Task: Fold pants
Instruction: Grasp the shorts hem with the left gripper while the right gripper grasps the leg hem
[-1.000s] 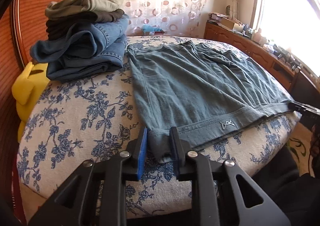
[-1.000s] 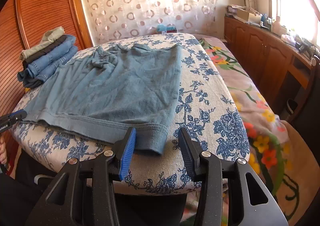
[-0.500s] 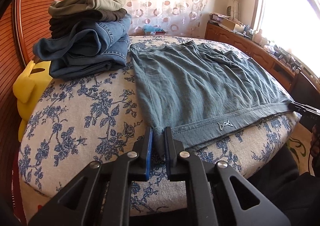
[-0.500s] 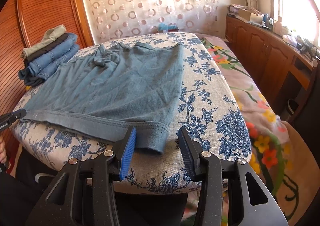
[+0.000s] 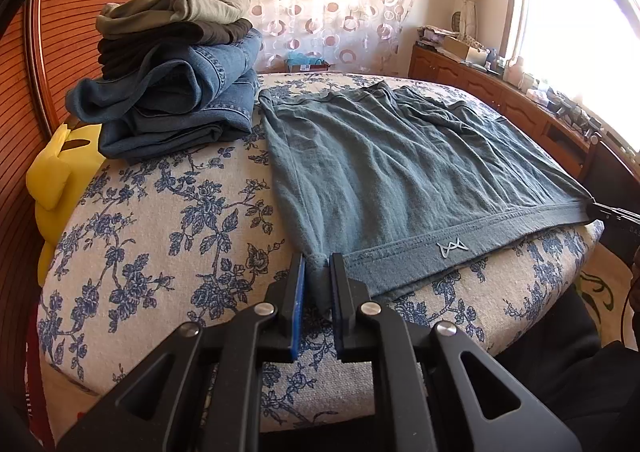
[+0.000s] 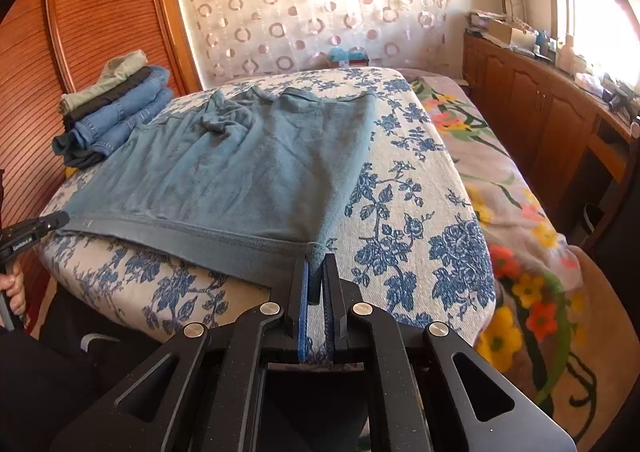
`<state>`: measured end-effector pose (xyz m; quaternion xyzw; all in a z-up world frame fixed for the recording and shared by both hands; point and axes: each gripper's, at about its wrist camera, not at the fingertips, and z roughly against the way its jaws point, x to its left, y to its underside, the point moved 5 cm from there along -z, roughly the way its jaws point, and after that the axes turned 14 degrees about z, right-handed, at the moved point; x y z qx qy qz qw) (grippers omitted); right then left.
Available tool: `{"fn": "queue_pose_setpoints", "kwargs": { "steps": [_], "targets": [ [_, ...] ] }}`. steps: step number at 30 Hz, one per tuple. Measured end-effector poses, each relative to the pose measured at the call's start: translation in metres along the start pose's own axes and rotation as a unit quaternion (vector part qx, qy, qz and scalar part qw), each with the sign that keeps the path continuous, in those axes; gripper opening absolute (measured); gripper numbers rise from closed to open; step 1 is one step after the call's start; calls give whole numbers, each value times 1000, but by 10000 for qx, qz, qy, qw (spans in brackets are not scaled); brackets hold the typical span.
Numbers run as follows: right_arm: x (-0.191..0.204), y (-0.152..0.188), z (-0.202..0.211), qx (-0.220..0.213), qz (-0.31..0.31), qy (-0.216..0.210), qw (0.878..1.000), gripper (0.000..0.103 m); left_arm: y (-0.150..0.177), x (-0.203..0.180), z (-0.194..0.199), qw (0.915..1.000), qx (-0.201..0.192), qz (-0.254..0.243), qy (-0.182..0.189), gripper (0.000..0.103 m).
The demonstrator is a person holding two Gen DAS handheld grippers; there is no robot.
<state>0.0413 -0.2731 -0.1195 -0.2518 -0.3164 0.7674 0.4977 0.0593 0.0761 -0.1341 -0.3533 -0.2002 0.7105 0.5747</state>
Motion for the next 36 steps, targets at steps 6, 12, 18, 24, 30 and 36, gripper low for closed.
{"fn": "queue_pose_setpoints", "kwargs": {
  "steps": [6, 12, 18, 24, 30, 36],
  "targets": [
    [1, -2, -2, -24, -39, 4, 10000, 3, 2, -1, 7, 10000, 7, -5, 37, 7],
    [0, -5, 1, -79, -35, -11, 10000, 4, 5, -2, 5, 10000, 29, -15, 11, 8],
    [0, -3, -1, 0, -41, 19, 10000, 7, 3, 1, 4, 10000, 56, 58, -19, 18],
    [-2, -2, -6, 51, -72, 50, 9999, 7, -4, 8, 3, 9998, -25, 79, -174, 44],
    [-3, -1, -8, 83, -64, 82, 9999, 7, -14, 12, 0, 9998, -68, -10, -211, 70],
    [-3, 0, -9, 83, -72, 71, 9999, 7, -17, 23, -7, 9996, -14, 117, -264, 88]
  ]
}}
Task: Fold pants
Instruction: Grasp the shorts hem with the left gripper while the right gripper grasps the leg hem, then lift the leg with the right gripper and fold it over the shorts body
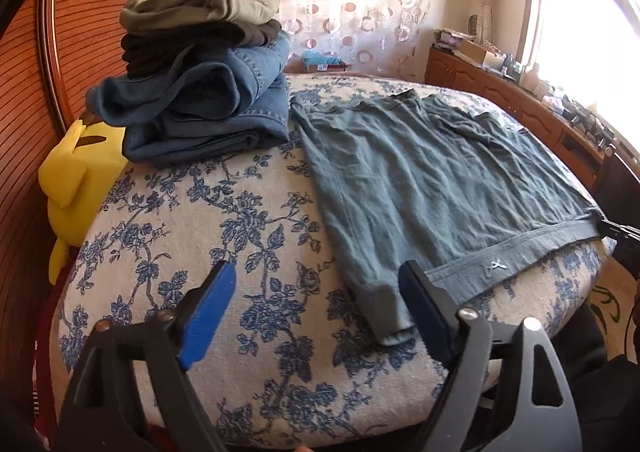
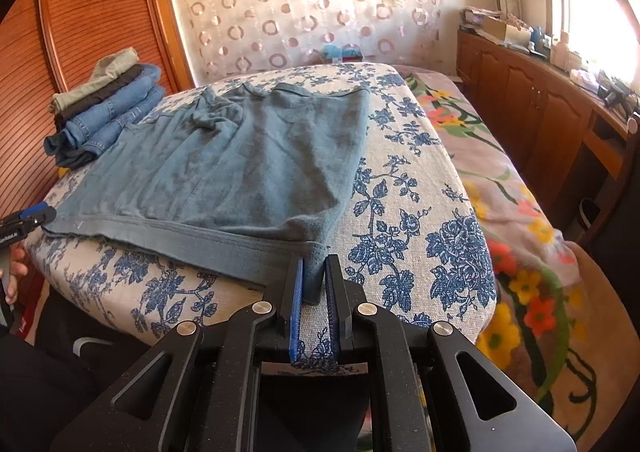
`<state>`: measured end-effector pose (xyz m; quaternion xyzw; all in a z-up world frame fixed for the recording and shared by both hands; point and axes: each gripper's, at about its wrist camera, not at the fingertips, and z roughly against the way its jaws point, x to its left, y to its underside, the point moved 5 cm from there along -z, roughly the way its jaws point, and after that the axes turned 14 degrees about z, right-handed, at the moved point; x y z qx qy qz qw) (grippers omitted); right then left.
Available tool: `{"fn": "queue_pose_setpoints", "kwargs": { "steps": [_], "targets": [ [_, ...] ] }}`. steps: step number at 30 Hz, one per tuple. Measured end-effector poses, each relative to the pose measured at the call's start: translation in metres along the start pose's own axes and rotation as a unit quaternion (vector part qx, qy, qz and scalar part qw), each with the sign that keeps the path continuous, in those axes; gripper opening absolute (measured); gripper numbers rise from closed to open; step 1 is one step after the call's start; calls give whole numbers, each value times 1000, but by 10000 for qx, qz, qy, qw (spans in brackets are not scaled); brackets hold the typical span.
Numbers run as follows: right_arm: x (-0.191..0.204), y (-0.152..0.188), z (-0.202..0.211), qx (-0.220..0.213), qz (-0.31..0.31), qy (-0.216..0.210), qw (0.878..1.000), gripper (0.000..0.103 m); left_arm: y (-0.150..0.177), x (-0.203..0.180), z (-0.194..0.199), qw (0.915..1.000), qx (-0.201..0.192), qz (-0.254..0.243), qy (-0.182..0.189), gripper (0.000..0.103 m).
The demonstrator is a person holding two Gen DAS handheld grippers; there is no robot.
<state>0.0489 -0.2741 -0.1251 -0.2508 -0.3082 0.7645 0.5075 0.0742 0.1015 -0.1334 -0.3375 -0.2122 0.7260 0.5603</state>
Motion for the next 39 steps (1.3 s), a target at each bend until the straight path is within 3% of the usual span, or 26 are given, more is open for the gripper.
{"fn": "queue_pose_setpoints", "kwargs": {
  "steps": [4, 14, 22, 39],
  "targets": [
    [0, 0, 0, -1, 8, 11, 10000, 7, 5, 2, -8, 9999, 143, -34, -52, 89],
    [0, -2, 0, -57, 5, -39, 10000, 7, 8, 4, -6, 10000, 21, -42, 2, 89],
    [9, -36, 9, -428, 143, -240, 9987, 5, 2, 4, -5, 9999, 94, 37, -4, 89],
    [108, -114, -19, -794, 922, -1208, 9852, 4, -26, 3, 19, 9993, -360, 83, 107, 89]
  ]
}}
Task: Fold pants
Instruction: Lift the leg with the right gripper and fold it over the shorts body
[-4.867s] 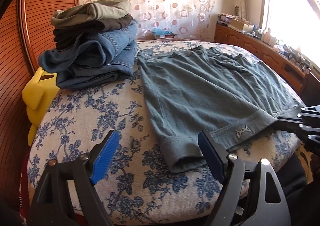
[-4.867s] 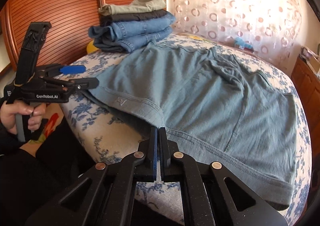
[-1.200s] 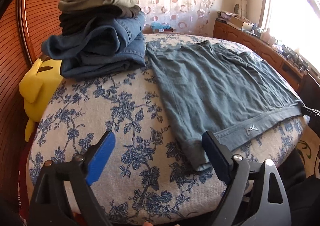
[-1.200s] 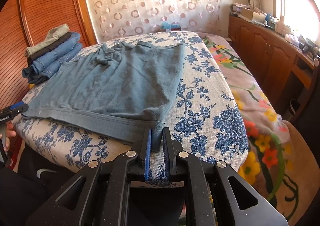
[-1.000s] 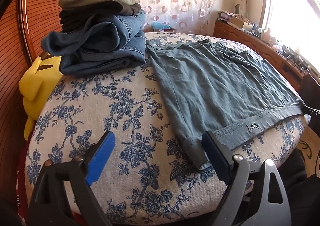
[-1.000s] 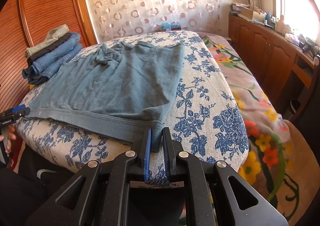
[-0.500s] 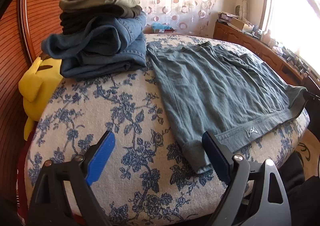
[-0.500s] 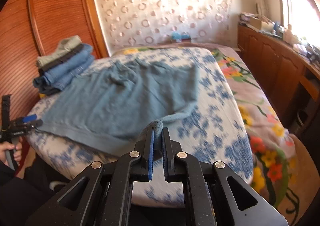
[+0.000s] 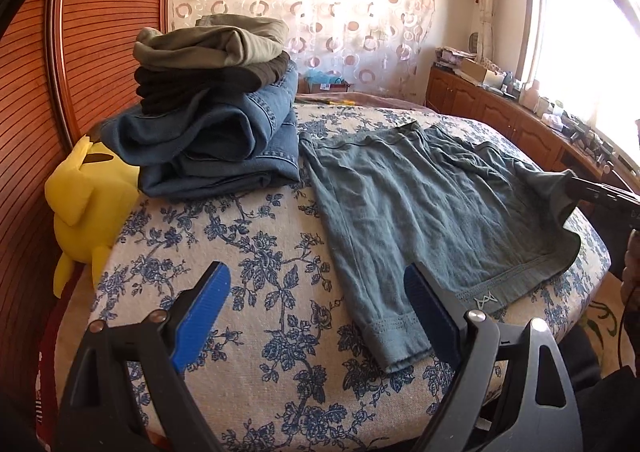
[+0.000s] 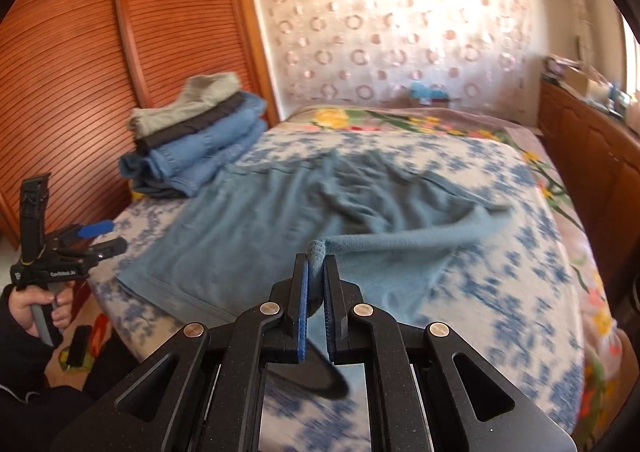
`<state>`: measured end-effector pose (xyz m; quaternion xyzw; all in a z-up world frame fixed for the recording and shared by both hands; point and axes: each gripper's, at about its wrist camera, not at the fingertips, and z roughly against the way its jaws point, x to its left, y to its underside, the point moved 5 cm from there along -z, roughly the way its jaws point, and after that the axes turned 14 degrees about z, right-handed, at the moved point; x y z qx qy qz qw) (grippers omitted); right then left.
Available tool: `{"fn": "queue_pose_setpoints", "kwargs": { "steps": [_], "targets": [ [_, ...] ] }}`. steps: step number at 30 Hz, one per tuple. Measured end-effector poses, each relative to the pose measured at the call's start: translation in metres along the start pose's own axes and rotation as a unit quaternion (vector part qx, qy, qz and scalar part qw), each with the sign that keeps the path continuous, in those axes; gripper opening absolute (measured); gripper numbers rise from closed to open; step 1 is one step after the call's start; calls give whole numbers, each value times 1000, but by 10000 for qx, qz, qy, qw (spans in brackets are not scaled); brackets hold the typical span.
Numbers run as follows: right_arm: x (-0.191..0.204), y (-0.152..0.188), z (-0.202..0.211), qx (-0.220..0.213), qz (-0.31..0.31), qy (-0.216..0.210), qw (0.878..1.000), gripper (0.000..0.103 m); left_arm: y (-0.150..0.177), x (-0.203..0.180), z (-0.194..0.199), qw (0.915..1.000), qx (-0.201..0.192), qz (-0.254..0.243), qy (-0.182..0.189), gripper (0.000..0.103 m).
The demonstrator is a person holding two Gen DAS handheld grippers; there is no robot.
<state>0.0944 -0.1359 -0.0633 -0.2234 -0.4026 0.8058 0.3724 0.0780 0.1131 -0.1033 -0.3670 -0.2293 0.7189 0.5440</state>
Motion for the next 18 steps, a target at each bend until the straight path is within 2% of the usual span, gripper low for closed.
{"fn": "queue_pose_setpoints", "kwargs": {
  "steps": [18],
  "targets": [
    [94, -45, -58, 32, 591, -1115, 9920, 4, -4, 20, 11, 9995, -183, 224, -129, 89]
  ]
}}
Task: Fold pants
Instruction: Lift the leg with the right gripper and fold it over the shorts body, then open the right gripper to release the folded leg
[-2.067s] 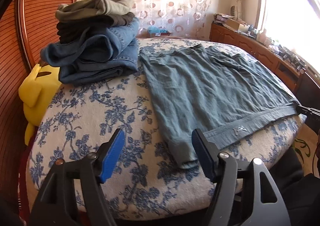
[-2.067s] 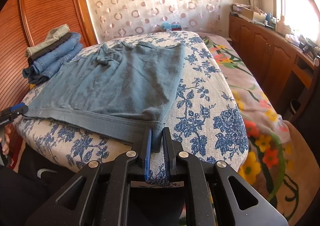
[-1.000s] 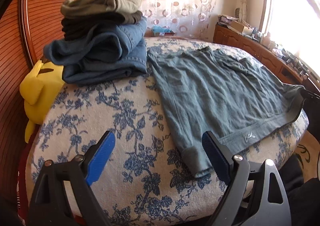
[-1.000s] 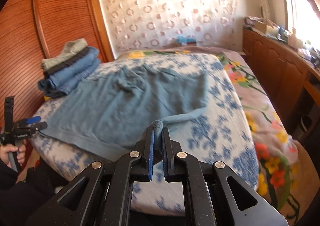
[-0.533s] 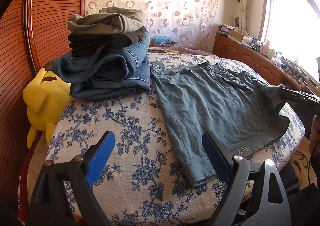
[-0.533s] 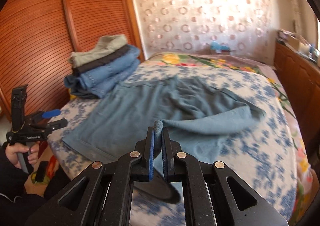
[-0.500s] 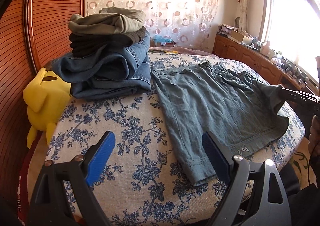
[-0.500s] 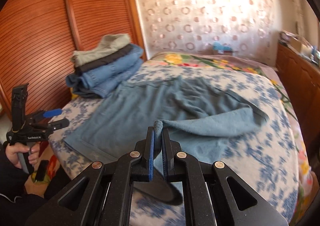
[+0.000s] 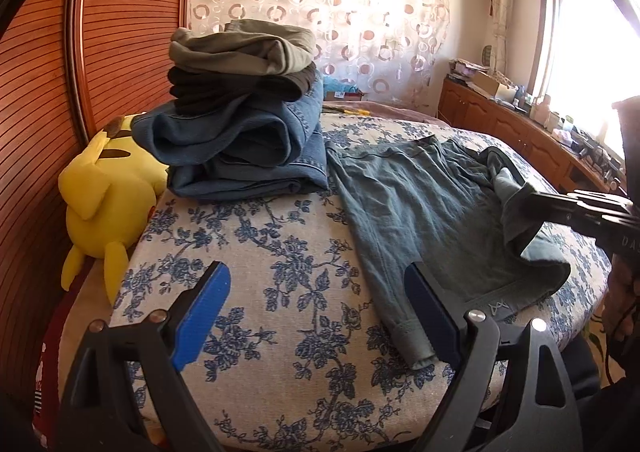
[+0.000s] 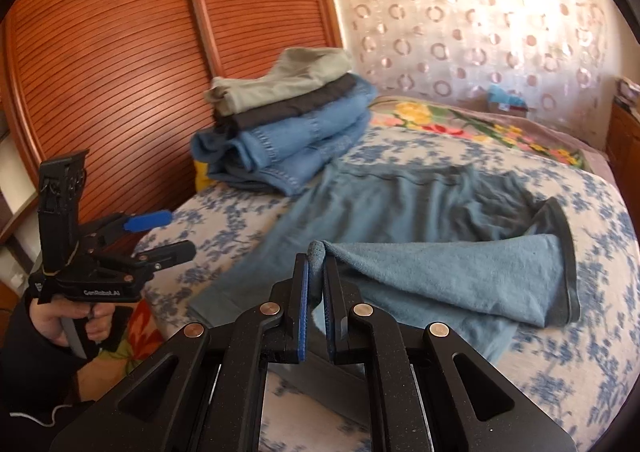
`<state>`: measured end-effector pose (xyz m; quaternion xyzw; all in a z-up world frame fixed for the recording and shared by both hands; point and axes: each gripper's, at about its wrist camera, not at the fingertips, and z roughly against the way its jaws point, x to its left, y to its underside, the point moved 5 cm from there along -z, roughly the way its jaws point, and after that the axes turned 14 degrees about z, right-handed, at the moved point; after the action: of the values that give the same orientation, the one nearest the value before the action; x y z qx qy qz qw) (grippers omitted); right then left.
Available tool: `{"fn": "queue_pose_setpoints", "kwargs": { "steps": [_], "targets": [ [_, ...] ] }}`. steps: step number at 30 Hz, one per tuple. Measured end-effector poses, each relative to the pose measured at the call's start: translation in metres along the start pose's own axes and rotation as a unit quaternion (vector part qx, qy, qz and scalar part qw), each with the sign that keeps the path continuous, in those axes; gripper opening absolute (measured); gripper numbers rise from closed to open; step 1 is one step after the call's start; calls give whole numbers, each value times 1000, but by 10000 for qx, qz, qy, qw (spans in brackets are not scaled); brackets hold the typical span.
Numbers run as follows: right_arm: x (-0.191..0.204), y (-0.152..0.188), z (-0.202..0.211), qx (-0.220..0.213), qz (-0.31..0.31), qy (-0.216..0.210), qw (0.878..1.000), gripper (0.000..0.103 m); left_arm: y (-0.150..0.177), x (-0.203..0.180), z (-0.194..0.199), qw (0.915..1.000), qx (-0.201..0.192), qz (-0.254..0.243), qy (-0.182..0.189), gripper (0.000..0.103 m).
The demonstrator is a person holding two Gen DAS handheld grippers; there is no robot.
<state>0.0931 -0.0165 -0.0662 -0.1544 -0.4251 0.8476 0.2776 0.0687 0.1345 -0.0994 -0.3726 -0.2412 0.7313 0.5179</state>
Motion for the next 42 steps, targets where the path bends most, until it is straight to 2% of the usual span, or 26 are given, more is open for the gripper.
{"fn": "queue_pose_setpoints", "kwargs": {
  "steps": [11, 20, 23, 24, 25, 26, 31, 35, 42],
  "targets": [
    [34, -7, -24, 123, 180, -457, 9987, 4, 1, 14, 2, 9998, -40, 143, -111, 89],
    [50, 6, -53, 465, 162, -758, 9959, 4, 2, 21, 3, 9996, -41, 198, -187, 89],
    [48, 10, -54, 499, 71, -743, 9960, 8, 3, 20, 2, 9996, -25, 190, -185, 89],
    [47, 10, -54, 498, 41, -738, 9960, 13, 4, 19, 1, 9997, -19, 180, -179, 89],
    [45, 10, -52, 511, 15, -677, 9964, 25, 4, 19, 1, 9997, -16, 173, -176, 89],
    [43, 10, -51, 505, 3, -622, 9968, 29, 4, 17, 1, 9997, -13, 161, -167, 89],
    [34, 10, -30, 338, -46, -432, 9985, 33, 5, 9, 2, 9999, 0, 100, -103, 89],
    [10, 15, -6, 179, -166, -69, 9997, 36, 5, -1, 0, 10000, 25, 4, -31, 89],
    [-41, 33, 14, 247, -410, 591, 9971, 40, 2, -21, -6, 9998, 67, -146, 133, 89]
  ]
}}
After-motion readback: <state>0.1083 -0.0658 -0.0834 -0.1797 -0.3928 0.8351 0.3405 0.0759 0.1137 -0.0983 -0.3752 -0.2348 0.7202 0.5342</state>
